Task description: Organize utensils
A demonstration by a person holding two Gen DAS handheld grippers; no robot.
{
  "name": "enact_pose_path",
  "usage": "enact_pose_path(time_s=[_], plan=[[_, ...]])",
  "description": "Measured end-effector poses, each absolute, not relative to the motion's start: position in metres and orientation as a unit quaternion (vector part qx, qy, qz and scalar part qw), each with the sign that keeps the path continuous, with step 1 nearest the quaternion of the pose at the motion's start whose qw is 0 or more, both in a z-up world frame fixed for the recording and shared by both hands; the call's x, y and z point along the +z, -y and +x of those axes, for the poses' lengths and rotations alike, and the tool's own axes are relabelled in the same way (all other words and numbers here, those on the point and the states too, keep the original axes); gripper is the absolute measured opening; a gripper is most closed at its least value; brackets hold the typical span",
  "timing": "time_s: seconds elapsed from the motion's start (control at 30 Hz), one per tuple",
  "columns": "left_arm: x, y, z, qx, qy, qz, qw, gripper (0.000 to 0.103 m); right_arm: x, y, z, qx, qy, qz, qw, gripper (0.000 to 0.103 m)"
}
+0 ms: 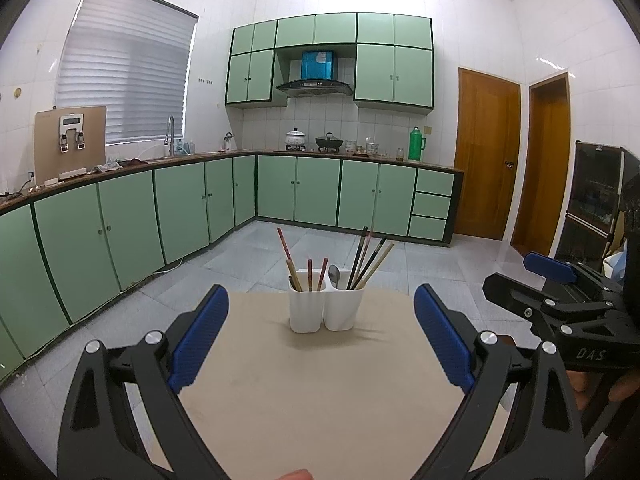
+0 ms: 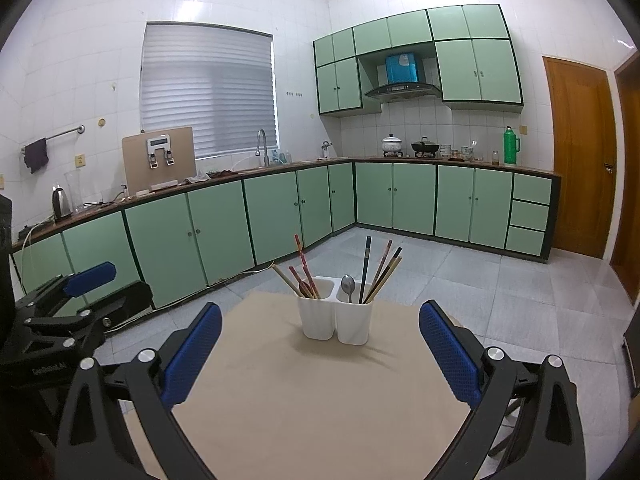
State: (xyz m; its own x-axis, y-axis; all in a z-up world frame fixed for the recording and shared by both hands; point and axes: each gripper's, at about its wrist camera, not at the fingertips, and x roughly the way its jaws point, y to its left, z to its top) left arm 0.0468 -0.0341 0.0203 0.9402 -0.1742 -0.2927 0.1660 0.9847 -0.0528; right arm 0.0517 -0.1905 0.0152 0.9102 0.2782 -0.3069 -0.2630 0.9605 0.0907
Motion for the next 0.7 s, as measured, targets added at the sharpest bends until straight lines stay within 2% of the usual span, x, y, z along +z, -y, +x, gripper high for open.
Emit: enact_pose_path(time_s=[0.7], plan=[[0.0223,0.0316,0.0468,-0.086,-0.148,-0.013,0.985,0.091,0.0159,0.1888,0.0499,0.138,-0.159,0.024,0.977,0.097]])
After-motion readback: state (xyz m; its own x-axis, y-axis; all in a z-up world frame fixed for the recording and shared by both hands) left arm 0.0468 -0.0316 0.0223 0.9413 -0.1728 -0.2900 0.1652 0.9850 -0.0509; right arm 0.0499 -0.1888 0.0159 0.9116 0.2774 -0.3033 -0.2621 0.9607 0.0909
